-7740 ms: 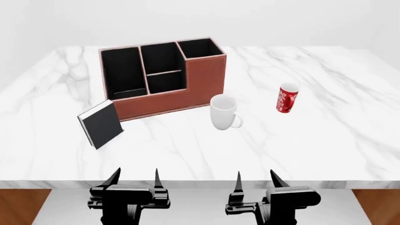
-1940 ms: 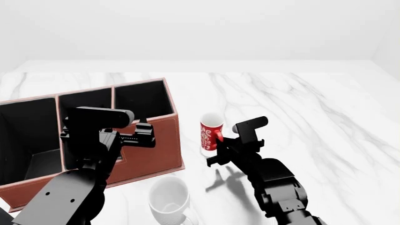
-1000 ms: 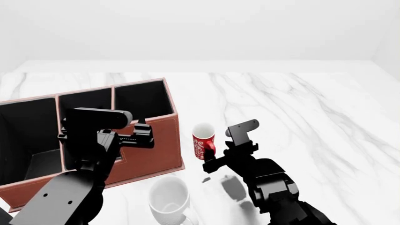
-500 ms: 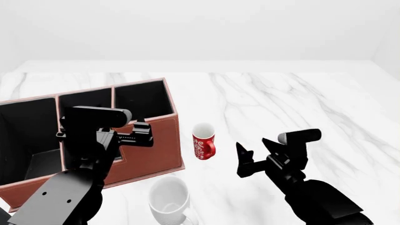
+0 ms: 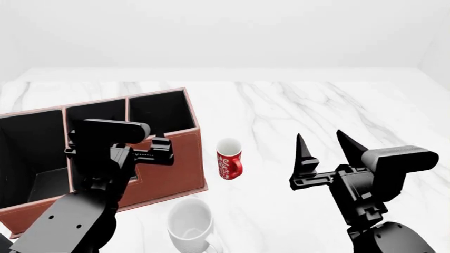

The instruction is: Pick up the red mug and place it to the right of the caddy.

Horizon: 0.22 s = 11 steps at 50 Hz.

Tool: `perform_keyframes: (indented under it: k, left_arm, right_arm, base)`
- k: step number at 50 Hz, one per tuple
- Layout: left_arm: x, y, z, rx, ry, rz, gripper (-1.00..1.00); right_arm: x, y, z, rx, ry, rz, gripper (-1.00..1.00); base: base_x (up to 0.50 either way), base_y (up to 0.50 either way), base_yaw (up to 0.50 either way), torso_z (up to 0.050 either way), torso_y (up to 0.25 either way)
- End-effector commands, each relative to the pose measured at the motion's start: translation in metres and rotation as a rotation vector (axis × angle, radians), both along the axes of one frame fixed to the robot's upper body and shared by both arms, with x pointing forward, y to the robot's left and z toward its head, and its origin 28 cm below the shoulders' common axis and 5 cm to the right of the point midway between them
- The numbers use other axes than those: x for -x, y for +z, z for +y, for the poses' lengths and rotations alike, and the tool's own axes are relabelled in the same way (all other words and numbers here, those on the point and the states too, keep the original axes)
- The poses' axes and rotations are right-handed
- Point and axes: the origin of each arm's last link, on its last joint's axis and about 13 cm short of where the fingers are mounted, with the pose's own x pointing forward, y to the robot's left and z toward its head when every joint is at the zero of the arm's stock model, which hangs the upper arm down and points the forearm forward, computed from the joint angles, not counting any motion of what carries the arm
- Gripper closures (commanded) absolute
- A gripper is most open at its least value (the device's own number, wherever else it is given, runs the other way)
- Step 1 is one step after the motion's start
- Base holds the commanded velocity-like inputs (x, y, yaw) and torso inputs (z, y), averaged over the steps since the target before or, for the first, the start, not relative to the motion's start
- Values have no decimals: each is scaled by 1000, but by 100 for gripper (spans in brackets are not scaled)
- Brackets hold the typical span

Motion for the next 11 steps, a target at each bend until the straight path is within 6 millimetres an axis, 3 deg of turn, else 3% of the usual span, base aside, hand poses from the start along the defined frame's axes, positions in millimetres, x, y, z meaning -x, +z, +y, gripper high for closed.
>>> perform_keyframes:
  k: [1,11]
  left_arm:
    - [0,1,-2,-5,-8,-2,-100]
    - [2,2,-2,-7,-6,-5,-100]
  right_arm:
    - [11,14,3,-5,-5,-89,-100]
    - [11,16,3,-8,-3,-98,-100]
  base:
    - [0,0,0,0,0]
    - [0,0,0,0,0]
